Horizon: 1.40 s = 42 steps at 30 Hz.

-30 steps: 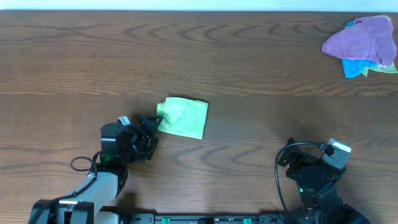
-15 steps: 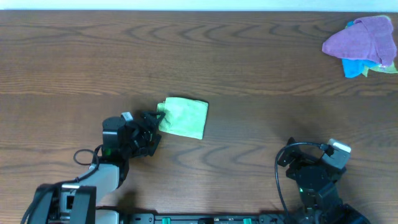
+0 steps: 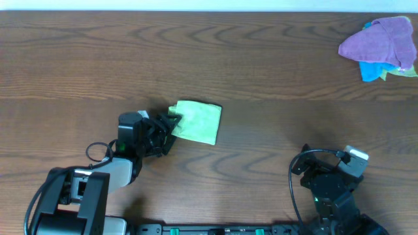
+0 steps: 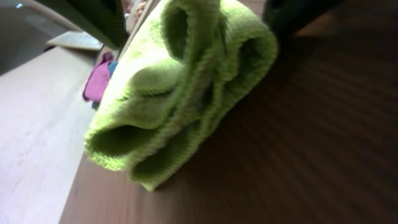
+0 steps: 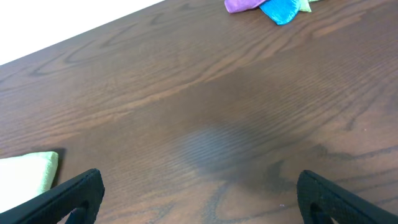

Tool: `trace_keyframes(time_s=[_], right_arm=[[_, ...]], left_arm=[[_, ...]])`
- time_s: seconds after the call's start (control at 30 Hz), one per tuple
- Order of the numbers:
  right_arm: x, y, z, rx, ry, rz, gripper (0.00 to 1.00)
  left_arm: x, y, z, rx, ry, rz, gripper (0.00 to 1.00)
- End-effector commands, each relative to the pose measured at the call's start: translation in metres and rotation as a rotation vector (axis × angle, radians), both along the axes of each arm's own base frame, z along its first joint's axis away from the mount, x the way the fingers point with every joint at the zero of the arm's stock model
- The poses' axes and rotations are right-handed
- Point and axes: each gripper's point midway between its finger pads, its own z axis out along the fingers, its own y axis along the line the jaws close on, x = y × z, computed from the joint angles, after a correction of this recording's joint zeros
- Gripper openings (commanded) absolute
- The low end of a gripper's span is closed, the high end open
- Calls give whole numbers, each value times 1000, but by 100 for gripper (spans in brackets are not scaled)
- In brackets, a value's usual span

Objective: Fold the cloth

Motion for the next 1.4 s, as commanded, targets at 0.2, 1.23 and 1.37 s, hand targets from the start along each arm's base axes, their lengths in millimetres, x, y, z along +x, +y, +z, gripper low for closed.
trace_keyframes(time_s=[0.2,1.23,1.37], right_arm=[[0,-5,1,6,-11,-29,99],[0,-5,1,6,-10,-29,99],[0,-5,1,6,-10,-29,99]], left_arm=[[-2,8,-14,56,26,33,47],[10,14,11,23,-132,-79,6],[22,21,32,-39,-185,-102,6]])
